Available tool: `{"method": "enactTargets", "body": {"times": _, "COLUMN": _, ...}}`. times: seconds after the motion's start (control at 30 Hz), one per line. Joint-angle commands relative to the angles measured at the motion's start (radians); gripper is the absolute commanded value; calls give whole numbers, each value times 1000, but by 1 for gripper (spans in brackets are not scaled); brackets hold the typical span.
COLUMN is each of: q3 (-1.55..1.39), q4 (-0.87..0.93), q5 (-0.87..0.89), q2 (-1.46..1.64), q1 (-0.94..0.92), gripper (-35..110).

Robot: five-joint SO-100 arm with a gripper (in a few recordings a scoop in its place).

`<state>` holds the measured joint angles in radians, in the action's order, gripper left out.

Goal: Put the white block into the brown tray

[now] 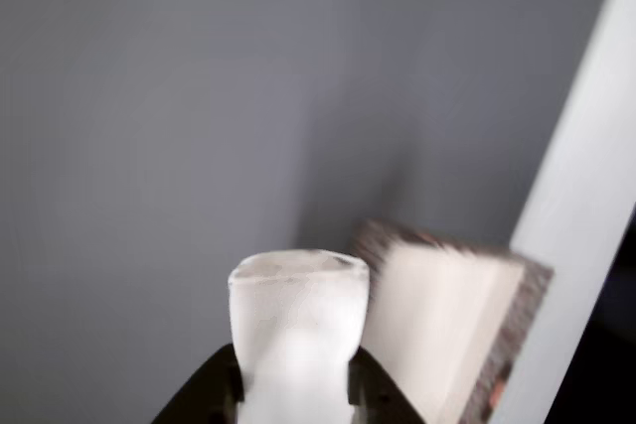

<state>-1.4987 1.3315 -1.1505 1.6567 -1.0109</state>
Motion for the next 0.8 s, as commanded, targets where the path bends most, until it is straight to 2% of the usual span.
{"method": "enactTargets", "body": {"times": 0.0, "q3": 167, "q4": 52, "q5": 8, "q2": -72, "q1": -72, "gripper": 0}}
{"method": "enactTargets", "body": {"times": 0.37, "q3": 563, "q4": 155, "q5": -28, "q2": -380, "q1": -247, "gripper": 0}}
{"method": "enactTargets", "body": {"times": 0.57, "q3": 787, "q4": 298, "q5": -46, "q2": -543, "q1": -321, "gripper": 0}}
{"method": "enactTargets", "body": {"times": 0.77, "q3": 940, "q4": 299, "q5": -52, "q2": -676, "q1": -344, "gripper": 0}}
